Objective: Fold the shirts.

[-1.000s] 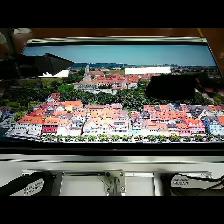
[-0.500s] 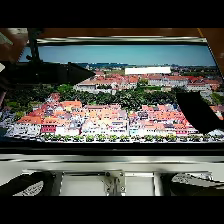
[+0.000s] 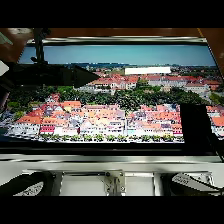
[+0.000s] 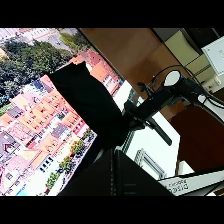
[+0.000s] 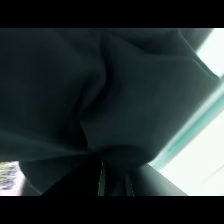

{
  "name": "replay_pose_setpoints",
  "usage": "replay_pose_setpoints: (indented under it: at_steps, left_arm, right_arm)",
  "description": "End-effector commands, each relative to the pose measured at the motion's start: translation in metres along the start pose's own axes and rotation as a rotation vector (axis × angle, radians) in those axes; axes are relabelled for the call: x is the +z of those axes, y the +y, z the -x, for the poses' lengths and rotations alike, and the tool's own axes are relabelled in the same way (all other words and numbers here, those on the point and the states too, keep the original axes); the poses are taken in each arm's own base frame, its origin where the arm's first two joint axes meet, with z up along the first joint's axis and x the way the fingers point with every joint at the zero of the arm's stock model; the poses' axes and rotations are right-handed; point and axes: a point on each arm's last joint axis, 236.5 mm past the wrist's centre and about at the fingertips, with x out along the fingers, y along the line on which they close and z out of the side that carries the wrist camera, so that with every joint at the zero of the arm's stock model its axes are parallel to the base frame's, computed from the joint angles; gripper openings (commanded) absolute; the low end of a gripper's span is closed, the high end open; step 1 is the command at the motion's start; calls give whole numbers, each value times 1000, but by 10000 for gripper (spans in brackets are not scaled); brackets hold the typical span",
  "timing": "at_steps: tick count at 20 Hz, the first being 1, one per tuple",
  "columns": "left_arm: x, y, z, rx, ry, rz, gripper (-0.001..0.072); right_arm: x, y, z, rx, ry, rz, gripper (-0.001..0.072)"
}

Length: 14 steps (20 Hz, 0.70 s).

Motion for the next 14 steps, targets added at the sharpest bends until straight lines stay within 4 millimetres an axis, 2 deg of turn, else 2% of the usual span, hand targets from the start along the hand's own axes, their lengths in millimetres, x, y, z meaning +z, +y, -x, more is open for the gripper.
replay_pose_setpoints:
  at_steps: [1, 4, 5, 6, 7, 8, 10, 12, 14]
  left_arm:
    - [0, 0, 0, 0, 0, 6, 41]
    - [0, 0, 0, 0, 0, 6, 41]
    - [0, 0, 0, 0, 0, 6, 41]
    - [0, 0, 0, 1, 0, 5, 41]
    - [0, 1, 0, 1, 0, 6, 41]
    - [0, 0, 0, 1, 1, 6, 41]
    - [-1, 2, 0, 5, 3, -7, 41]
    - [-6, 12, -1, 39, 23, -19, 41]
    - [-6, 28, 0, 109, 29, -43, 41]
  right_arm:
    - [-11, -22, -8, -84, 18, 2, 85]
    - [-5, -33, 3, -125, -45, -42, 87]
    - [-6, -33, 4, -125, -46, -70, 220]
    - [-10, -31, 4, -120, -28, -86, 551]
    - [-16, -30, 4, -114, -1, -71, 671]
    - [-25, -32, 4, -127, 36, -61, 671]
    - [-41, -52, 13, -208, 89, -30, 671]
    - [-44, -72, 33, -291, 47, 7, 671]
    - [-37, -78, 64, -309, -65, 42, 670]
